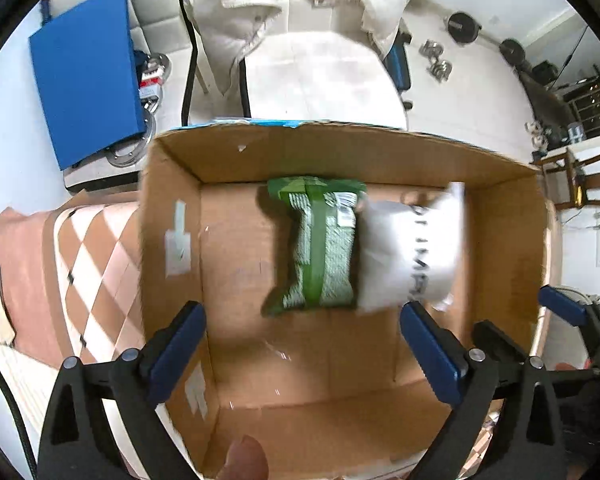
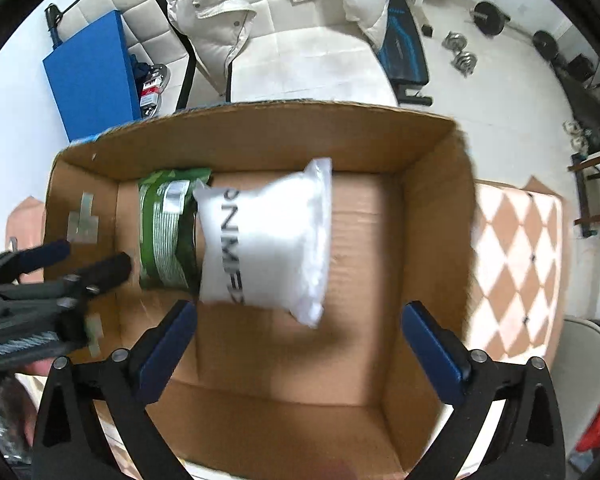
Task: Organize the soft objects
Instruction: 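Carry both bags into the box and open both grippers, then grasp the yellow scrubber with the left gripper while the right grasps the orange snack bag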
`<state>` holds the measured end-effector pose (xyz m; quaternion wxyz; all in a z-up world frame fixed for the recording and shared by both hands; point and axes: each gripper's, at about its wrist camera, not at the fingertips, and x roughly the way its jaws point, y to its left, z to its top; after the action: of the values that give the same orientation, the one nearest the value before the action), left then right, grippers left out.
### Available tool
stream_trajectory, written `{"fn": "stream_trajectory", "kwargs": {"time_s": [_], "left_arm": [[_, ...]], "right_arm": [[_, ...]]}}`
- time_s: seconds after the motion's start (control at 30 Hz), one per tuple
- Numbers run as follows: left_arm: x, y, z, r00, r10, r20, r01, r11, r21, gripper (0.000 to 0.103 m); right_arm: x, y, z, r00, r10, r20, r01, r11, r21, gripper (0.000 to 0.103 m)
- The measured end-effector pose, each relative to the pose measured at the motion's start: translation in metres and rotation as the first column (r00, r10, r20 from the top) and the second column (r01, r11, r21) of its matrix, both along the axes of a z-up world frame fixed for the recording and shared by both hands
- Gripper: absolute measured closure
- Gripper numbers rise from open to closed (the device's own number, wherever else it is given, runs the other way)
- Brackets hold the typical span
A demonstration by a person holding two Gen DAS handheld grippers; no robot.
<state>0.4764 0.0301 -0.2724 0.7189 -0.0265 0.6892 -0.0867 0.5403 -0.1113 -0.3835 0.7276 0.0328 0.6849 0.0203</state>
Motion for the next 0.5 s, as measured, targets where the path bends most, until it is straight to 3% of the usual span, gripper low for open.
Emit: {"fn": "stream_trajectory", "kwargs": {"time_s": [0.27, 0.4, 0.5], "left_arm": [[-0.043, 0.013, 0.055, 0.991, 0.03, 0.129, -0.03, 1.0, -0.001, 0.003], [-0.089, 0.013, 0.073, 0.984, -0.004, 0.177, -0.012, 0.996, 0.089, 0.003], [-0.131, 0.021, 0.056, 0.988, 0.003, 0.156, -0.032, 0.982, 0.188, 0.003]], "right_arm": [[-0.064, 0.003, 0.044, 0.997, 0.019, 0.076, -0.019, 1.0, 0.0, 0.0], [-0.107, 0.0, 0.069, 0.991, 0.052, 0.119, -0.055, 0.998, 0.02, 0.0], [-0.145, -0.017, 0.08, 0.989, 0.056, 0.134, -0.057, 0.998, 0.002, 0.0]]}}
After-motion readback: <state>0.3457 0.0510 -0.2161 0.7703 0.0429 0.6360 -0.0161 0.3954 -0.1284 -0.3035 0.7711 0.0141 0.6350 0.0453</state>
